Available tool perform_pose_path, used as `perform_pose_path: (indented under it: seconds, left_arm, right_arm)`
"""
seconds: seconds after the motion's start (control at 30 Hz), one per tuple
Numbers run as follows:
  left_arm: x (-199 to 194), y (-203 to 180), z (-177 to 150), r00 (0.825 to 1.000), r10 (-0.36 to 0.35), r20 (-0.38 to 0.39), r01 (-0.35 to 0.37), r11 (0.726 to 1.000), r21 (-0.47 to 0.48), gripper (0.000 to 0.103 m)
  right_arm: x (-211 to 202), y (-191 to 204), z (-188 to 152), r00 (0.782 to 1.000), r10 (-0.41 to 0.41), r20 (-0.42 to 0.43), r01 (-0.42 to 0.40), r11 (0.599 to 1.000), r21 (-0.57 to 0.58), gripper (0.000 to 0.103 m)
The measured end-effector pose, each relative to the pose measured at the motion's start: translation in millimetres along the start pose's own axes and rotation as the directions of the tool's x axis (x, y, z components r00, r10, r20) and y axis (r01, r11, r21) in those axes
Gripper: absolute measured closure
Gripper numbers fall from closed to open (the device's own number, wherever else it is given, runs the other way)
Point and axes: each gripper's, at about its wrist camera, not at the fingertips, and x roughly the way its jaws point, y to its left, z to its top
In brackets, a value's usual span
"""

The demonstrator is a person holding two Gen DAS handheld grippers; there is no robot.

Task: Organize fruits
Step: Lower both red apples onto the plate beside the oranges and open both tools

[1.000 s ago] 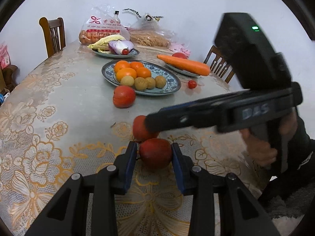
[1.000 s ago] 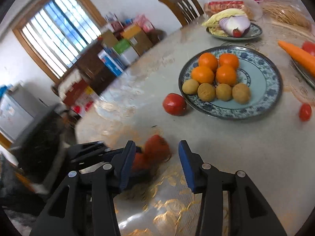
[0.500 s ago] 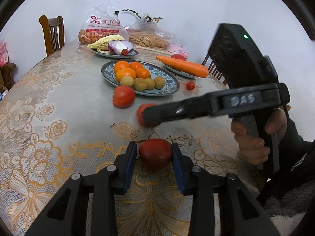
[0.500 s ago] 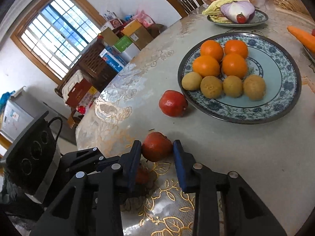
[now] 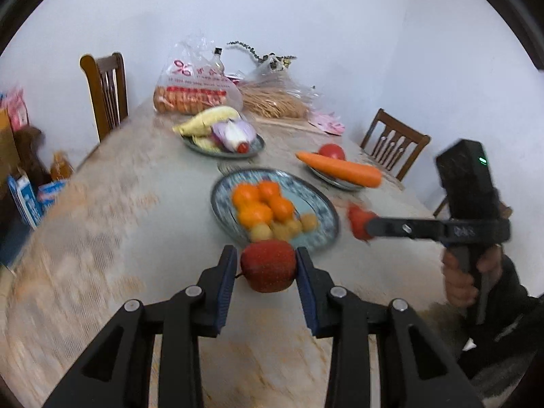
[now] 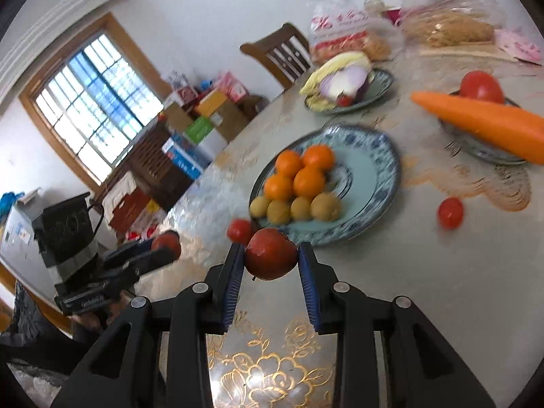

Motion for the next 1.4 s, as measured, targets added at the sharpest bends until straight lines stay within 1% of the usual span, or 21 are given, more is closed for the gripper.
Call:
perform_pose_path:
  seconds: [0.1,0.2,0.27,0.33,0.37,0.47,0.57,0.63,0.7,0.77,0.87,1.17,1.3,1.4]
  left_arm:
    - [20,8,19,1.000,0.017,-0.011,-0.017,1.000,0.000,0.067]
    - [42,11,31,0.999,0.040,-0.032,-0.040,0.999,0.017,0.067]
    - [57,14,38,0.997,0.062,-0.053,-0.060,0.998,0.031,0.067]
    - [65,19,39,0.995,0.069,-0.071,-0.067,0.997,0.024,0.067]
    - [71,22,41,0.994,0.067,-0.084,-0.066,0.998,0.013,0.067]
    - [86,34,39,0.993,0.024,-0.119,-0.030,0.998,-0.049,0.067]
    - [94,34,34,0.989,0.022,-0.146,-0.029,0.998,-0.050,0.067]
    - [96,32,31,0.988,0.004,-0.154,-0.012,0.999,-0.050,0.067]
    - [98,33,31,0.988,-0.005,-0.153,-0.004,0.998,-0.056,0.067]
    - [98,33,30,0.988,-0.009,-0.153,0.000,0.998,-0.057,0.067]
    - [99,33,29,0.988,-0.015,-0.151,0.006,0.998,-0.060,0.067]
    - [102,38,33,0.989,-0.028,-0.146,0.016,0.996,-0.086,0.067]
    - [103,38,33,0.989,-0.027,-0.143,0.015,0.996,-0.083,0.066]
    - [102,38,33,0.990,-0.026,-0.141,0.015,0.997,-0.079,0.066]
  right_arm:
    - [-1,-3,9,1.000,-0.019,0.010,0.019,1.000,0.000,0.070]
    - [-3,-5,22,0.997,-0.064,0.033,0.065,0.997,-0.036,0.070]
    - [-5,-11,29,0.995,-0.086,0.047,0.089,0.994,-0.057,0.069]
    - [0,-13,37,0.992,-0.116,0.047,0.120,0.989,-0.082,0.069]
    - [4,-14,40,0.991,-0.124,0.043,0.128,0.987,-0.093,0.069]
    - [17,-20,48,0.991,-0.130,0.035,0.133,0.985,-0.106,0.069]
    - [24,-31,47,0.986,-0.125,0.107,0.132,0.990,-0.059,0.069]
    - [29,-33,46,0.977,-0.169,0.132,0.177,0.983,-0.057,0.069]
    - [31,-36,48,0.973,-0.179,0.143,0.188,0.981,-0.050,0.069]
    - [37,-38,48,0.978,-0.172,0.120,0.178,0.983,-0.044,0.069]
    - [48,-38,47,0.980,-0.181,0.084,0.185,0.982,-0.043,0.069]
    - [63,-35,45,0.985,-0.171,0.025,0.172,0.983,-0.057,0.069]
    - [70,-35,43,0.985,-0.170,-0.011,0.169,0.984,-0.053,0.069]
    - [71,-35,42,0.987,-0.161,-0.017,0.160,0.986,-0.050,0.069]
